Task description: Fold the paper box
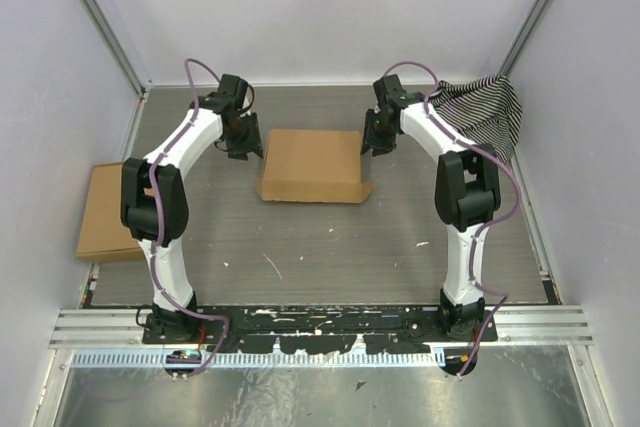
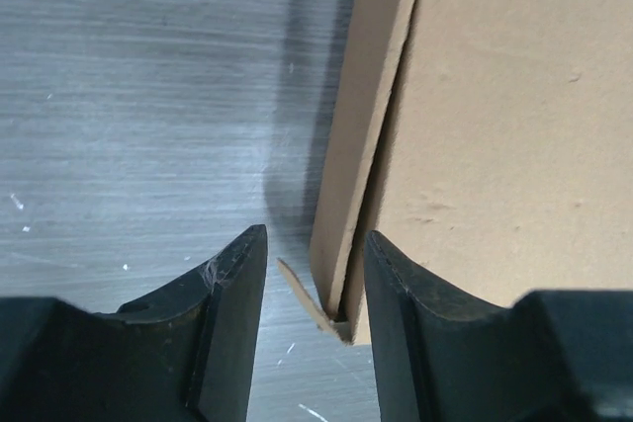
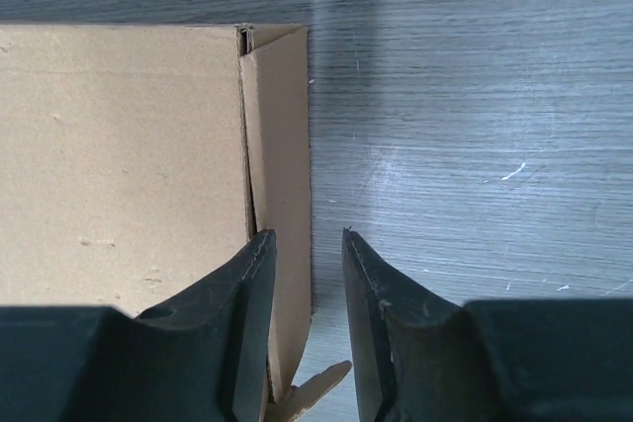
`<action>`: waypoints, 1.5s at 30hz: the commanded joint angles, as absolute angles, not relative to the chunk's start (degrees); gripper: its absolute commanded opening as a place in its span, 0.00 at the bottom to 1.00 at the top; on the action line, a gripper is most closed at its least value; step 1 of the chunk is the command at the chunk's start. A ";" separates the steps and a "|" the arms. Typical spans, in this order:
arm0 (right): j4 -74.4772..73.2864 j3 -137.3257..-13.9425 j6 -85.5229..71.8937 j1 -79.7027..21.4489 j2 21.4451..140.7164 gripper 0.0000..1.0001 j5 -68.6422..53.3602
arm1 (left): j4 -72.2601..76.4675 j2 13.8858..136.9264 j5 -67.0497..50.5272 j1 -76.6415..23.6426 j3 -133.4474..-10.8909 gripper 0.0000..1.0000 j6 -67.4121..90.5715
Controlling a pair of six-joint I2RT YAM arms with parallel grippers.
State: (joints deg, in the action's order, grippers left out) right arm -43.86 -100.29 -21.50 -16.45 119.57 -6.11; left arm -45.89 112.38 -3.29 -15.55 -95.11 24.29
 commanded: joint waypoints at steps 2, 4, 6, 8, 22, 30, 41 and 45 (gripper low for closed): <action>-40.99 -98.71 -19.82 -16.70 112.24 0.42 -3.30 | -51.08 107.83 -0.74 -15.49 -93.65 0.51 24.87; -39.34 -96.54 -20.18 -16.57 110.07 0.45 -4.15 | -50.33 105.87 -0.75 -15.50 -91.03 0.51 24.95; -36.74 -93.16 -21.59 -15.76 106.54 0.52 -7.53 | -48.09 102.90 -0.91 -15.42 -87.49 0.53 24.96; -32.61 -88.86 -22.31 -14.86 102.89 0.69 -12.16 | -44.40 99.20 -2.13 -15.39 -83.47 0.54 24.54; -23.07 -80.22 -22.12 -16.26 100.15 0.90 -14.95 | -20.81 94.97 -9.74 -14.62 -70.43 0.75 28.76; -33.39 -88.41 -21.18 -18.69 113.00 0.74 -7.59 | -37.95 109.94 -2.50 -20.40 -87.45 0.70 17.54; -35.10 -86.74 -21.52 -20.02 111.87 0.73 -1.46 | -43.52 109.82 3.90 -23.14 -87.22 0.68 15.84; -31.28 -86.03 -20.48 -19.97 106.08 0.76 3.47 | -41.82 103.83 9.23 -23.12 -86.36 0.70 15.31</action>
State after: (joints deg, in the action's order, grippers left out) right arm -31.75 -86.65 -22.33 -20.16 113.08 -4.73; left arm -40.71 110.74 2.39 -23.57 -87.70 17.08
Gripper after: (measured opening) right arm 0.749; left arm 0.693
